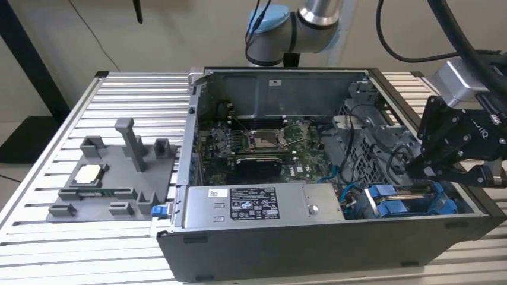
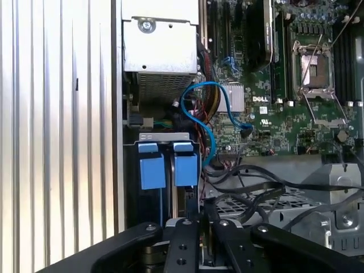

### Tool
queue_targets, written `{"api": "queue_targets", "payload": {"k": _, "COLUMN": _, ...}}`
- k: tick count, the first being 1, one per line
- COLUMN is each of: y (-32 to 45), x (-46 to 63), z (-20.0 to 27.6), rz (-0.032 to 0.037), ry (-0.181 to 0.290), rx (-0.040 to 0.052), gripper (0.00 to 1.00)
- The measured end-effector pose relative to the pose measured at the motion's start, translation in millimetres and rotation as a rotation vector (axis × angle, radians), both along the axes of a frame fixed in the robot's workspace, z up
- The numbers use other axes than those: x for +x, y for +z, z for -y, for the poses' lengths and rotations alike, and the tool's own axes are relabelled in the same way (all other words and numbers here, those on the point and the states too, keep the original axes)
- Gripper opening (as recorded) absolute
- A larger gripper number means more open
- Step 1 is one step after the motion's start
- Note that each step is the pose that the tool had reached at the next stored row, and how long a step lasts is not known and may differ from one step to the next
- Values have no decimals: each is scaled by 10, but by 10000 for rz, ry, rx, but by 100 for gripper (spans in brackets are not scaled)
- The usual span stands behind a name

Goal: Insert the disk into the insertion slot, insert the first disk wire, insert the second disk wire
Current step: 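Insert the second disk wire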

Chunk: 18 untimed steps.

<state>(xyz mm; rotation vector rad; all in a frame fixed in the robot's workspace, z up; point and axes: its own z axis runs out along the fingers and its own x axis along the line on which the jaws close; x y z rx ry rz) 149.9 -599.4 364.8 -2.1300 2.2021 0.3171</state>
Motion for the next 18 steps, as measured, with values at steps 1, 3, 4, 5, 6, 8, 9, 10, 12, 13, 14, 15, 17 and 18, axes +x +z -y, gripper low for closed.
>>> {"api": "queue_targets", "payload": {"k": 1, "y": -2, "x": 0, "z": 0, "rz": -6, "ry": -1, "rx": -1, "gripper": 16}}
{"api": "queue_targets", "payload": {"k": 3, "y": -8, "x": 1, "z": 0, "rz": -8, "ry": 1, "rx": 0, "gripper": 16}}
{"api": "queue_targets", "payload": {"k": 4, "y": -25, "x": 1, "z": 0, "rz": -8, "ry": 0, "rx": -2, "gripper": 16}}
{"api": "queue_targets", "payload": {"k": 5, "y": -42, "x": 1, "z": -1, "rz": -8, "ry": -2, "rx": -9, "gripper": 16}}
{"api": "queue_targets", "payload": {"k": 6, "y": -61, "x": 1, "z": -2, "rz": -8, "ry": -5, "rx": -11, "gripper": 16}}
{"api": "queue_targets", "payload": {"k": 8, "y": -98, "x": 1, "z": -7, "rz": -8, "ry": -11, "rx": -13, "gripper": 16}}
{"api": "queue_targets", "payload": {"k": 9, "y": -116, "x": 1, "z": -8, "rz": -8, "ry": -13, "rx": -15, "gripper": 16}}
{"api": "queue_targets", "payload": {"k": 10, "y": -132, "x": 1, "z": -9, "rz": -8, "ry": -16, "rx": -26, "gripper": 16}}
{"api": "queue_targets", "payload": {"k": 12, "y": -159, "x": 1, "z": -12, "rz": -7, "ry": -22, "rx": -66, "gripper": 16}}
{"api": "queue_targets", "payload": {"k": 13, "y": -178, "x": 1, "z": -16, "rz": -8, "ry": -23, "rx": -76, "gripper": 16}}
{"api": "queue_targets", "payload": {"k": 14, "y": -195, "x": 1, "z": -21, "rz": -8, "ry": -24, "rx": -82, "gripper": 16}}
{"api": "queue_targets", "payload": {"k": 15, "y": -212, "x": 0, "z": -29, "rz": -8, "ry": -24, "rx": -85, "gripper": 16}}
{"api": "queue_targets", "payload": {"k": 17, "y": -233, "x": 1, "z": -48, "rz": -8, "ry": -23, "rx": -84, "gripper": 16}}
{"api": "queue_targets", "payload": {"k": 18, "y": -236, "x": 1, "z": -55, "rz": -9, "ry": -23, "rx": -83, "gripper": 16}}
